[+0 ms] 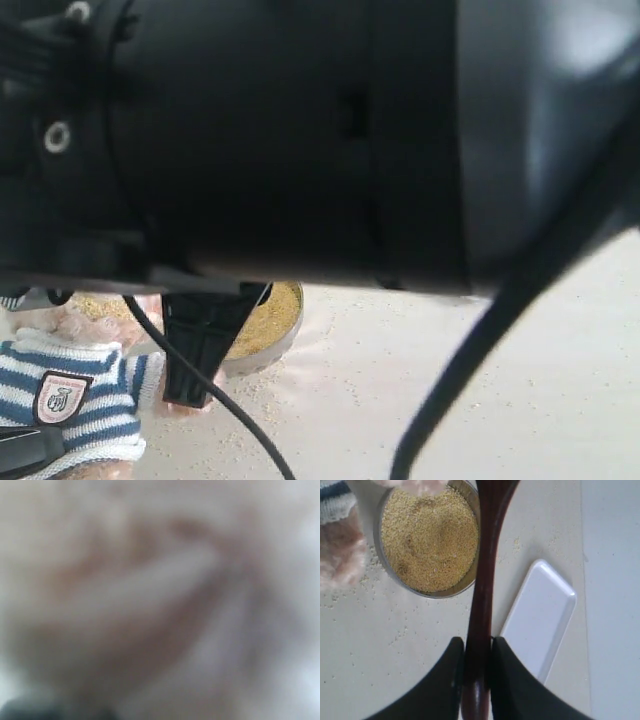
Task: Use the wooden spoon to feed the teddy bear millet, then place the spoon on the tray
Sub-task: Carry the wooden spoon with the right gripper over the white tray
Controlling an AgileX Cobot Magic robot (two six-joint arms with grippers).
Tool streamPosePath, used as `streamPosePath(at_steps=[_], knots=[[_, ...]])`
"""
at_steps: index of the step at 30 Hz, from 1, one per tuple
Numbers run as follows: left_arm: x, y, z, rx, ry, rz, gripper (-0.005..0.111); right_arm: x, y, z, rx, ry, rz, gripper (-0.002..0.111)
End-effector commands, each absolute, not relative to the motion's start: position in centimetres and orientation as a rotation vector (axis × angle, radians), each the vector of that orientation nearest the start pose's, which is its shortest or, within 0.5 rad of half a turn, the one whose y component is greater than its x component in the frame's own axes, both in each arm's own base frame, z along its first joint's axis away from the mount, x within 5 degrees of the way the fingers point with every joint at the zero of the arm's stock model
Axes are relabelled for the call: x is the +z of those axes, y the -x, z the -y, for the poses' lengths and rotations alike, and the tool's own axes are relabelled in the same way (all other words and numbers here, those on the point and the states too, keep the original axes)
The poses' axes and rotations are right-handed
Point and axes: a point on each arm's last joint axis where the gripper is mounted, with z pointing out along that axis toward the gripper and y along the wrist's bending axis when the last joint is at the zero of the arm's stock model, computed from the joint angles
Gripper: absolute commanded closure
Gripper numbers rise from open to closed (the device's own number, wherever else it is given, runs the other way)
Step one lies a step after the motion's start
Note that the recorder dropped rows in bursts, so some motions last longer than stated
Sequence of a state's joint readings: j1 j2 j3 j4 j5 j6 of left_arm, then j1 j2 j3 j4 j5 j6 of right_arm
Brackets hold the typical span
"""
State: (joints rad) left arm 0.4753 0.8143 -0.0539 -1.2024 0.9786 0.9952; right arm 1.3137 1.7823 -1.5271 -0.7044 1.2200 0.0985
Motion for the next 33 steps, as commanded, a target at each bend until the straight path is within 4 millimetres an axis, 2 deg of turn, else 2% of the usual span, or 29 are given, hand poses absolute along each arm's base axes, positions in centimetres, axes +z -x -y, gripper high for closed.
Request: streamPosePath(at_steps=[1,10,14,18,25,28,33], knots=[[16.4,-9.2,3.3,-0.982,0.298,-2.343,0.102,31.1,-14.9,-32.3,-0.503,1.526,-1.978,0.107],[16.4,-9.2,3.3,-0.982,0.298,-2.343,0.102,32.5,-15.1,-29.8,-0.297,1.32,-2.074,0.107],[16.4,-9.2,3.3,-0.982,0.298,-2.343,0.102,31.4,-16.3,-27.2,-0.23,1.199,-2.227,0.107],[16.4,-9.2,3.3,-0.982,0.298,-2.343,0.102,29.6,-18.8,-23.3,-0.113,1.004,-2.367,0.107],[16.4,-9.2,3.3,-0.982,0.298,-2.343,0.102,27.3,-23.1,-19.4,0.083,0.677,-2.493,0.107],[16.4,-9.2,3.3,-0.982,0.298,-2.343,0.102,26.9,-25.4,-17.0,0.076,0.531,-2.52,0.107],[16.4,-9.2,3.3,-0.982,0.298,-2.343,0.102,25.6,-28.6,-13.7,0.053,0.436,-2.539,0.107]])
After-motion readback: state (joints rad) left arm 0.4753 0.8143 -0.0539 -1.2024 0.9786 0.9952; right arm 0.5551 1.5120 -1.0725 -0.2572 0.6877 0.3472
